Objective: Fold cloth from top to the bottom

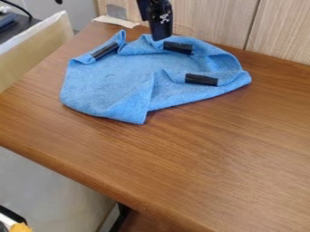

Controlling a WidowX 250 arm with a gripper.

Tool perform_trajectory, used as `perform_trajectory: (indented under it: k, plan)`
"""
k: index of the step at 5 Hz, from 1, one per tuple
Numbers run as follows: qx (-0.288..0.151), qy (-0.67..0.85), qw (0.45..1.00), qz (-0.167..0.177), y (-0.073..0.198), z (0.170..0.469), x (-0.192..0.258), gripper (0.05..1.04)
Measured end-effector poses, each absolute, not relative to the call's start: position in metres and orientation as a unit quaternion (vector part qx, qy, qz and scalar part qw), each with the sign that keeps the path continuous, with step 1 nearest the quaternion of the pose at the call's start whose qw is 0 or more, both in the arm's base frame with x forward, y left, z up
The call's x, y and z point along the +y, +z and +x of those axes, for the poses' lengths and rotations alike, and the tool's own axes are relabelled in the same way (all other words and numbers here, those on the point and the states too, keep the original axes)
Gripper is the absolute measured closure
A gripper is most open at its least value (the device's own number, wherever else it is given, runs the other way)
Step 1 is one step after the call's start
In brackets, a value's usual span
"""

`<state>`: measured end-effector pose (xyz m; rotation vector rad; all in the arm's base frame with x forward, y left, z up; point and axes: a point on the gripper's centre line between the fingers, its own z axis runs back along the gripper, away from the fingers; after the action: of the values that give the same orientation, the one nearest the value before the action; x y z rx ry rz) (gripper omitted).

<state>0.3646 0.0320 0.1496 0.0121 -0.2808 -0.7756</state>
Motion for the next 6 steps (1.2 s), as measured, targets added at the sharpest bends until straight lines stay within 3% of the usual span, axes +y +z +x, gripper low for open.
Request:
perform_trajectory:
  k: [1,2,3,6]
  plan:
    - [-0.122,-0.374,0.919,-0.004,0.138,0.365,0.031,0.083]
    - [-0.116,-0.358,0.926,-0.028,0.121,0.372,-0.001,0.083]
    - [-0.142,-0.352,0.925,-0.017,0.12,0.383,-0.033,0.084]
    - [-0.122,-0.385,0.914,-0.031,0.07,0.401,-0.083,0.083]
